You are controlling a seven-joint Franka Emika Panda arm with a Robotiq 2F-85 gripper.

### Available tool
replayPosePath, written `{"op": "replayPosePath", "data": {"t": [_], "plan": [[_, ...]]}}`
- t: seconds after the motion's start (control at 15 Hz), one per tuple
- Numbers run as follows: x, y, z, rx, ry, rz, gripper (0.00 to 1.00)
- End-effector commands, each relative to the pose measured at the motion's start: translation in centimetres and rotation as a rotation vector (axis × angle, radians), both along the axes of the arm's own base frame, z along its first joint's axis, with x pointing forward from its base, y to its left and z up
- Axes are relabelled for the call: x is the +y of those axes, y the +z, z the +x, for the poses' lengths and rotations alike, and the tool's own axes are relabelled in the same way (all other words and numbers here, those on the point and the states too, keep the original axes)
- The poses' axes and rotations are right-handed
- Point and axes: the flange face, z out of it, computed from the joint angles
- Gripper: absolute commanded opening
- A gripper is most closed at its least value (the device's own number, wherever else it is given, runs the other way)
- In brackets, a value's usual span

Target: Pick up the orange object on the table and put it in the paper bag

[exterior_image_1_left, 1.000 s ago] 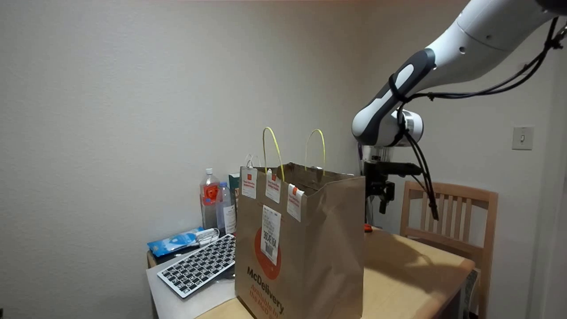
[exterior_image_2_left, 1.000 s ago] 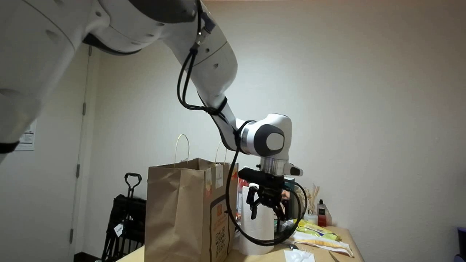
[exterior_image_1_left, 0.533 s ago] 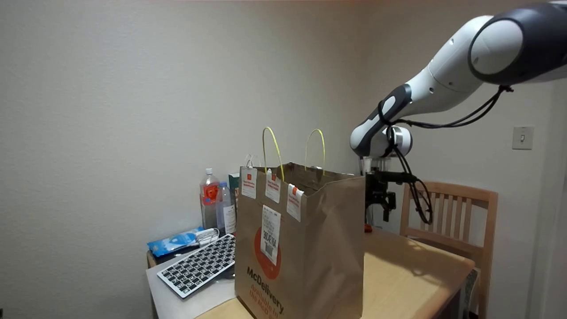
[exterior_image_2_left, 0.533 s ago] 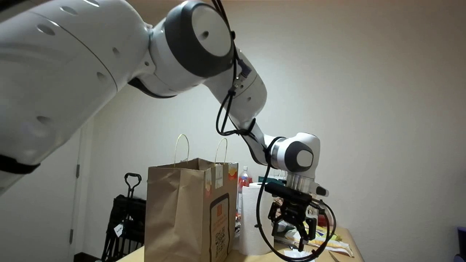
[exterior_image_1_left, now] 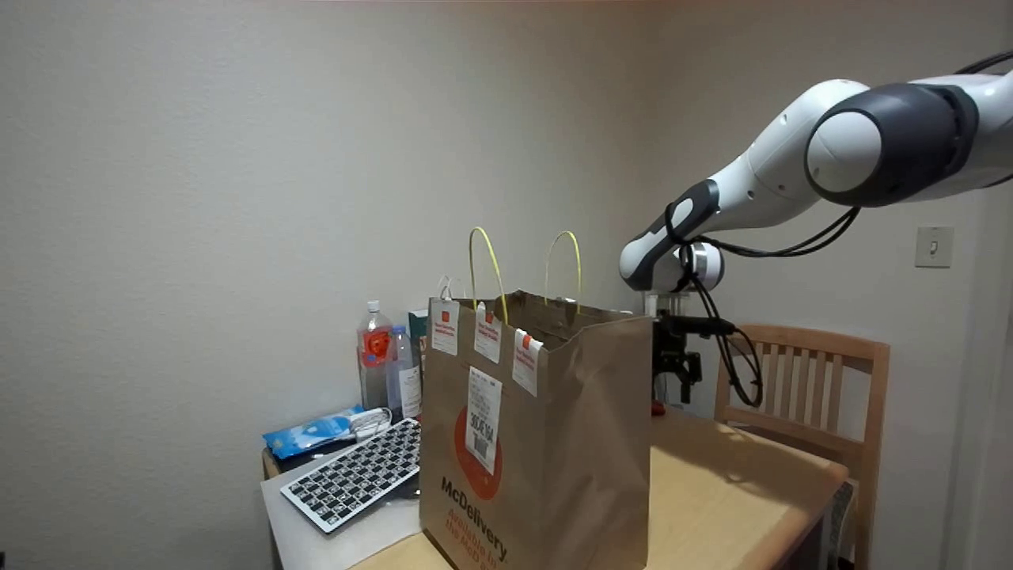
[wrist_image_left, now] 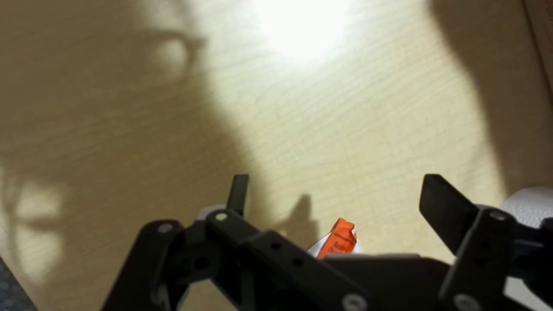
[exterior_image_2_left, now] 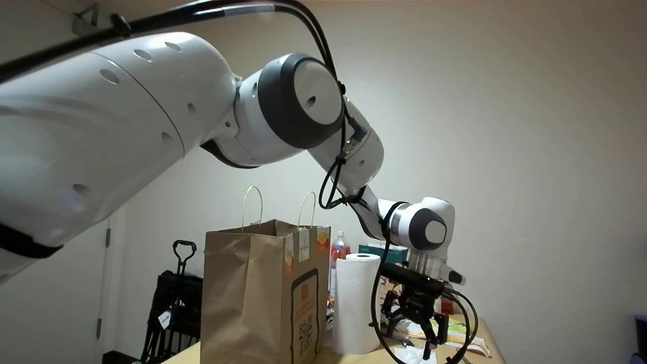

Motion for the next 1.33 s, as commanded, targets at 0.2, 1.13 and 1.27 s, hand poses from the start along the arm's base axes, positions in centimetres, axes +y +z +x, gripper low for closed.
{"op": "replayPosePath", "data": {"t": [0.2,1.13,1.27], "plan": [[-1.6,-3.2,2.9,-0.055,-0.008,-0.025,1.0],[-2.1,-5.2,7.1,-0.127,0.01,-0.075,1.0],[-2.4,-5.8,7.3,-0.139,0.009,-0.037,1.0]]}}
